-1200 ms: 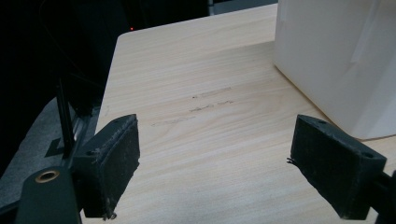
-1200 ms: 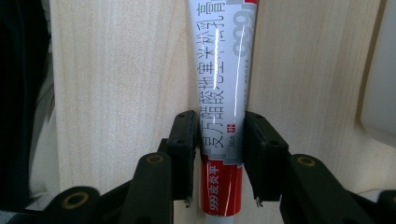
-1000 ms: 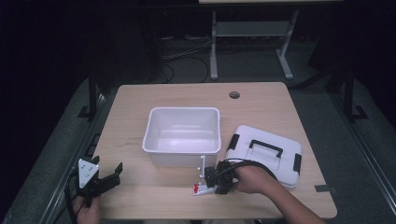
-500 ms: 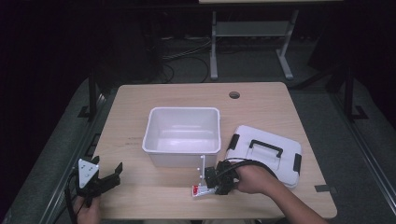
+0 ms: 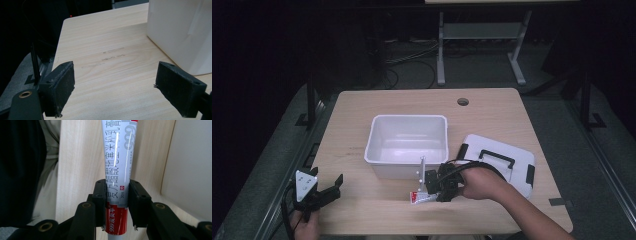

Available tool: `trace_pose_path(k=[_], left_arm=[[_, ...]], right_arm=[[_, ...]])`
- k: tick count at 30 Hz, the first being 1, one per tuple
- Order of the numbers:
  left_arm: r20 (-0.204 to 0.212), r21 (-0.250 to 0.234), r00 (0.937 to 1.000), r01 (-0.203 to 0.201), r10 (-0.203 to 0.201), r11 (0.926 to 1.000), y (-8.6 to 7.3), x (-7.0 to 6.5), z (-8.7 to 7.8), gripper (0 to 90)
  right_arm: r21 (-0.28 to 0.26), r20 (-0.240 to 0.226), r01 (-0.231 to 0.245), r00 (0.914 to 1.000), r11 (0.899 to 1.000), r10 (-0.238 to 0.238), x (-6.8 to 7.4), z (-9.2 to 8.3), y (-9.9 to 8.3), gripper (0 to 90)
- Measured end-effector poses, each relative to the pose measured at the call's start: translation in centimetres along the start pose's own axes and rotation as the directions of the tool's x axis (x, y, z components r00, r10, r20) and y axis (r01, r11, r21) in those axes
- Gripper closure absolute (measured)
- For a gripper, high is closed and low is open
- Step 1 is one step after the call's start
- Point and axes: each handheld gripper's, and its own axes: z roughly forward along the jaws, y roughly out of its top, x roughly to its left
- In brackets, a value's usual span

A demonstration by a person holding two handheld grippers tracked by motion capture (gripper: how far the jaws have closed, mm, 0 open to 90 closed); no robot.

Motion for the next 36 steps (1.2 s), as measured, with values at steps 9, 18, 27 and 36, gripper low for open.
trace_pose_path(k=[9, 18, 27, 36], left_arm=[[0.000, 0.000, 1.0000, 0.000, 0.000, 1.0000, 0.0, 0.0, 0.0, 15.0], [-0.001, -0.003, 1.0000, 0.007, -0.007, 1.0000, 0.0, 0.0, 0.0, 15.0], [-0.002, -0.001, 1.0000, 0.002, -0.002, 1.0000, 0.0, 0.1, 0.0, 15.0], [-0.001, -0.004, 1.0000, 0.009, -0.009, 1.0000, 0.0, 0.1, 0.0, 15.0]], right_arm=[[-0.009, 0.009, 0.007, 0.9999, 1.000, -0.007, -0.3, -2.6, 1.1, 69.1], [-0.003, 0.021, 0.010, 0.9997, 1.000, -0.010, -0.8, -4.9, 2.4, 69.1], [-0.010, 0.034, 0.011, 0.9994, 1.000, -0.011, -1.7, -6.6, 3.3, 69.1], [-0.006, 0.051, -0.011, 0.9986, 1.000, 0.011, -2.9, -8.0, 4.0, 69.1]])
